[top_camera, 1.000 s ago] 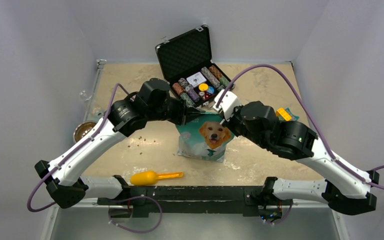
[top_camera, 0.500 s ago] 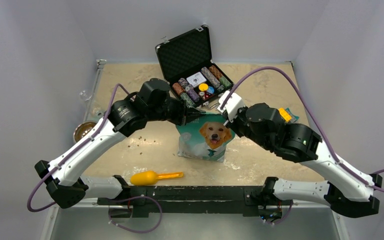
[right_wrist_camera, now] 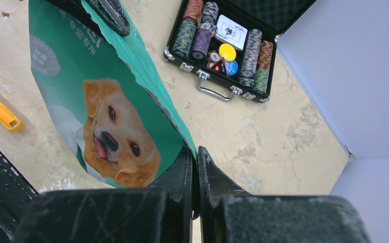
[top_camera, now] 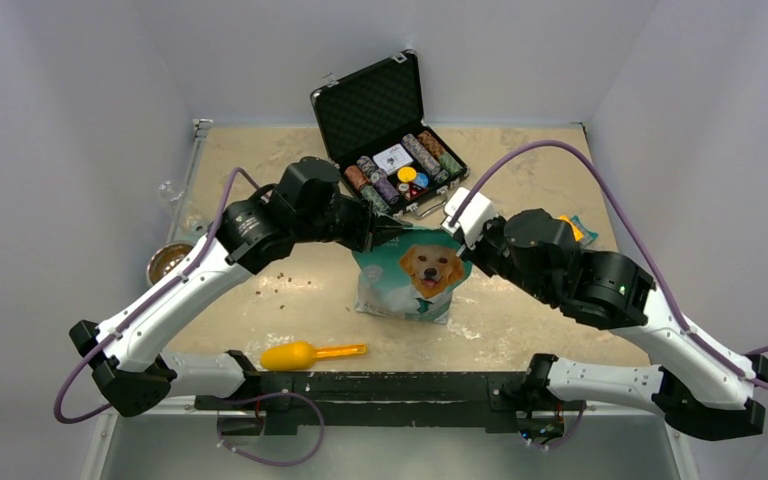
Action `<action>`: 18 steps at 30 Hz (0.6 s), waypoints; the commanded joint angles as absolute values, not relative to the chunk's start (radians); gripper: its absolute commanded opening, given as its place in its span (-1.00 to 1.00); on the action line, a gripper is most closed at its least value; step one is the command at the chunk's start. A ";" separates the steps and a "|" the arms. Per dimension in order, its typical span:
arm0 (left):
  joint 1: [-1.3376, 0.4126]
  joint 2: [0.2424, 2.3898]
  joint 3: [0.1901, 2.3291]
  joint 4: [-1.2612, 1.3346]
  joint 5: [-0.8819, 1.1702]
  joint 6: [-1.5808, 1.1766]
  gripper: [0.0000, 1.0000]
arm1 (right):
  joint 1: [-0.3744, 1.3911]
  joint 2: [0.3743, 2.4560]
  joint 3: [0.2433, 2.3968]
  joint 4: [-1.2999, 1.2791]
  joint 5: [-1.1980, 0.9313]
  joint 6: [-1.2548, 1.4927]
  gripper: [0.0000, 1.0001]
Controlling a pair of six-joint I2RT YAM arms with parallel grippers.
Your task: Serve the pet food
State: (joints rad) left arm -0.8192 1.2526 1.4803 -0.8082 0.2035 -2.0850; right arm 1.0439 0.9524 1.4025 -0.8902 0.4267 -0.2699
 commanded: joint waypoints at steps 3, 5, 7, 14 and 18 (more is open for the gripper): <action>-0.796 1.172 1.499 -0.788 0.184 -2.127 -1.00 | 0.985 0.871 1.430 -1.001 0.695 -0.327 -0.64; -0.796 1.169 1.497 -0.787 0.179 -2.128 -1.00 | 0.985 0.868 1.419 -0.991 0.704 -0.338 -0.60; -0.796 1.167 1.496 -0.791 0.176 -2.128 -1.00 | 0.985 0.874 1.431 -1.008 0.693 -0.334 -1.00; -0.795 1.166 1.489 -0.764 0.178 -2.129 -1.00 | 0.985 0.856 1.455 -0.991 0.677 -0.337 -0.73; -0.796 1.157 1.463 -0.701 0.172 -2.127 -0.88 | 0.985 0.831 1.428 -0.986 0.680 -0.319 0.07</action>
State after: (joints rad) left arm -0.8055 1.2201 1.4647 -0.8421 0.1940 -2.0872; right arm 0.9859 0.8482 1.4269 -0.9890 0.6464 -0.3241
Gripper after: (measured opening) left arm 0.027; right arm 0.422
